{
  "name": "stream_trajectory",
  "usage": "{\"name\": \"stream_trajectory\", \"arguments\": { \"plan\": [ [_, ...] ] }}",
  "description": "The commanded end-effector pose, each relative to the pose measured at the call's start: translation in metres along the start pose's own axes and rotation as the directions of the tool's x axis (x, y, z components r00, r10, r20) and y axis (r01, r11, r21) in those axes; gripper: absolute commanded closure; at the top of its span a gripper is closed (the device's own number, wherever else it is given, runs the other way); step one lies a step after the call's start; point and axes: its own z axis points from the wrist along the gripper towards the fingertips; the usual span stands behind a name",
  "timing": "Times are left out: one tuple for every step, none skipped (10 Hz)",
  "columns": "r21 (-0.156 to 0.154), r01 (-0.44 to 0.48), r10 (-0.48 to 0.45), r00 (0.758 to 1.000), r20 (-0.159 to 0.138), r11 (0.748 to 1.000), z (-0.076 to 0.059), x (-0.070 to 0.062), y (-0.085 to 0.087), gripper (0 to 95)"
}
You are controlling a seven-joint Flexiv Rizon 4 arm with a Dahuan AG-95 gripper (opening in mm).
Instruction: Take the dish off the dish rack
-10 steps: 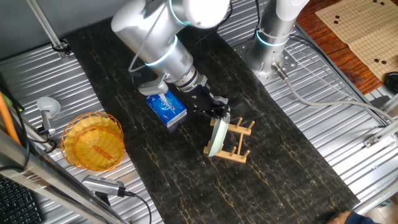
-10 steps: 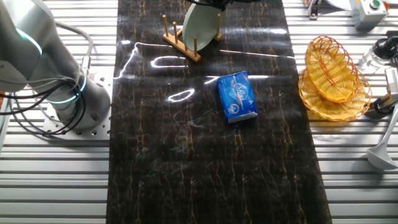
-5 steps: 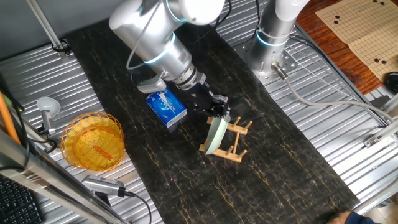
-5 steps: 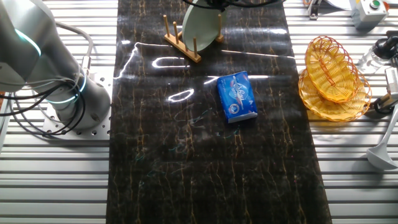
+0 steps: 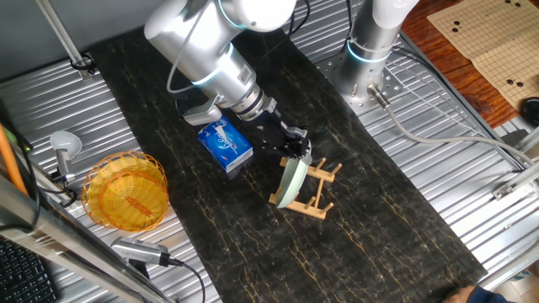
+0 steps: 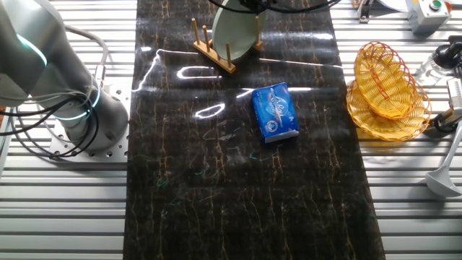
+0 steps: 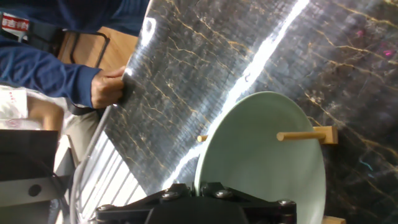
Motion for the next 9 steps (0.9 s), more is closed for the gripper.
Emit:
{"name": "stream_trajectory", "arguments": {
  "plan": [
    [-0.007,-0.007,0.007,1.0,0.0,1.0,0.0,0.0,0.001,95.0],
    [-0.008,-0.007,0.007,1.0,0.001,1.0,0.0,0.0,0.0,95.0],
    [-0.009,-0.004,0.004,1.0,0.0,1.0,-0.002,0.001,-0.002,95.0],
    [-0.01,0.0,0.0,1.0,-0.002,1.0,-0.004,0.001,-0.004,95.0],
    [-0.011,0.007,-0.007,1.0,-0.008,1.0,-0.01,0.002,-0.008,95.0],
    [-0.013,0.01,-0.01,1.0,-0.01,1.0,-0.012,0.003,-0.01,95.0],
    [-0.011,0.012,-0.012,1.0,-0.009,1.0,-0.012,0.004,-0.012,95.0],
    [-0.012,0.019,-0.019,1.0,-0.009,1.0,-0.012,0.005,-0.014,95.0],
    [-0.014,0.018,-0.019,1.0,-0.011,1.0,-0.011,0.005,-0.016,95.0]
  ]
}}
